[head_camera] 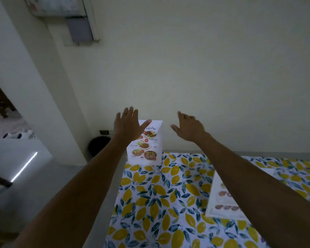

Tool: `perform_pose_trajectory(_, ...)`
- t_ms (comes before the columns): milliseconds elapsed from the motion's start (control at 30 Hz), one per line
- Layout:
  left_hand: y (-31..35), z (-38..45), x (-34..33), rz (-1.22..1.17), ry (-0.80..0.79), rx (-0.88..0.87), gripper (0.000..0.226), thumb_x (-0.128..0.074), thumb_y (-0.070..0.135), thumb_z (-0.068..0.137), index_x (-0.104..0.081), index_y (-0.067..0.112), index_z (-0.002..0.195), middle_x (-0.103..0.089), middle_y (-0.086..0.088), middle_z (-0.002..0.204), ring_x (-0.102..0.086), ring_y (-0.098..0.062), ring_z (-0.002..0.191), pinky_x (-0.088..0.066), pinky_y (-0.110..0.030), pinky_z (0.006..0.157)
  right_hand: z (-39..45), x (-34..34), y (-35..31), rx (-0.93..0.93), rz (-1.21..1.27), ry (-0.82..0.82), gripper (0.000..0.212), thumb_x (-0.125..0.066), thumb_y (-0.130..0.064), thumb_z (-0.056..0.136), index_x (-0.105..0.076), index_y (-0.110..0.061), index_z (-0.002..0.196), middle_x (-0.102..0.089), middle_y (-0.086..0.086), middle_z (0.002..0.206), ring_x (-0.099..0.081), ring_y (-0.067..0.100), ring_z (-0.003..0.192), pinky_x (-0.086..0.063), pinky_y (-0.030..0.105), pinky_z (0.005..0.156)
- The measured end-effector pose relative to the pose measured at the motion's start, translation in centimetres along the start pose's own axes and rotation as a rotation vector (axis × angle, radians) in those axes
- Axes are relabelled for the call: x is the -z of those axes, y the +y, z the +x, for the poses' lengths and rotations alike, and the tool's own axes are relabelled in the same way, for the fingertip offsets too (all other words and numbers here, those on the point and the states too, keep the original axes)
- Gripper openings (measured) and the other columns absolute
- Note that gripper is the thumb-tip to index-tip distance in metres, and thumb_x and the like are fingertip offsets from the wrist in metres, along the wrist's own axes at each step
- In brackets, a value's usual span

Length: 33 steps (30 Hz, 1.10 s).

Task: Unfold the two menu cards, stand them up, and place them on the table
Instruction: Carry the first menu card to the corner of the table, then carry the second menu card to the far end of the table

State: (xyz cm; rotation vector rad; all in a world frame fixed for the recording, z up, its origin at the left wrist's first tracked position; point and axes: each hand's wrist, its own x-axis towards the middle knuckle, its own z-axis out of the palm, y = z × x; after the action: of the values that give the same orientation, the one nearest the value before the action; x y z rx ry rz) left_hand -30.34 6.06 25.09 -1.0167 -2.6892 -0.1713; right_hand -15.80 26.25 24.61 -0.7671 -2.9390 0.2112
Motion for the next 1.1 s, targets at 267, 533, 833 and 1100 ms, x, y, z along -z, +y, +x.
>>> perform_pose_trajectory(267, 9.1, -6.6, 10.0, 0.046, 0.043, -0.017, 0.100, -0.011, 0.084, 0.083, -0.035, 0.013, 0.149, -0.028, -0.009, 0.161, -0.023, -0.025, 0.149, -0.018, -0.052, 0.118, -10.3, 9.5, 3.5, 0.032, -0.025, 0.082, 0.083, -0.034, -0.063, 0.095, -0.011, -0.012, 0.156, -0.029, 0.016, 0.159, -0.035, 0.041, 0.140, -0.034, 0.052, 0.109)
perform_pose_trajectory(533, 19.1, -15.3, 15.4, 0.062, 0.063, -0.037, 0.103, -0.007, 0.084, 0.082, -0.035, 0.012, 0.149, -0.031, -0.010, 0.160, -0.026, -0.026, 0.148, -0.021, -0.052, 0.116, -21.5, 13.7, 8.5, 0.036, -0.062, 0.139, 0.082, -0.034, -0.065, 0.094, -0.018, -0.013, 0.155, -0.036, 0.017, 0.155, -0.039, 0.041, 0.136, -0.037, 0.052, 0.105)
perform_pose_trajectory(833, 26.4, -19.8, 15.2, 0.053, 0.021, -0.092, 0.102, -0.008, 0.084, 0.082, -0.038, 0.012, 0.148, -0.034, -0.011, 0.158, -0.029, -0.027, 0.146, -0.025, -0.053, 0.114, -28.7, 14.6, 15.6, -0.029, -0.047, 0.135, 0.081, -0.035, -0.064, 0.094, -0.018, -0.012, 0.154, -0.037, 0.017, 0.155, -0.039, 0.040, 0.137, -0.037, 0.051, 0.106)
perform_pose_trajectory(1100, 30.3, -18.5, 9.8, 0.015, -0.076, -0.158, 0.100, -0.012, 0.084, 0.083, -0.037, 0.012, 0.148, -0.034, -0.011, 0.158, -0.030, -0.027, 0.145, -0.025, -0.053, 0.115, -29.3, 12.2, 22.1, -0.140, -0.044, 0.081, 0.080, -0.037, -0.063, 0.095, -0.020, -0.011, 0.154, -0.040, 0.018, 0.152, -0.041, 0.041, 0.135, -0.038, 0.053, 0.105)
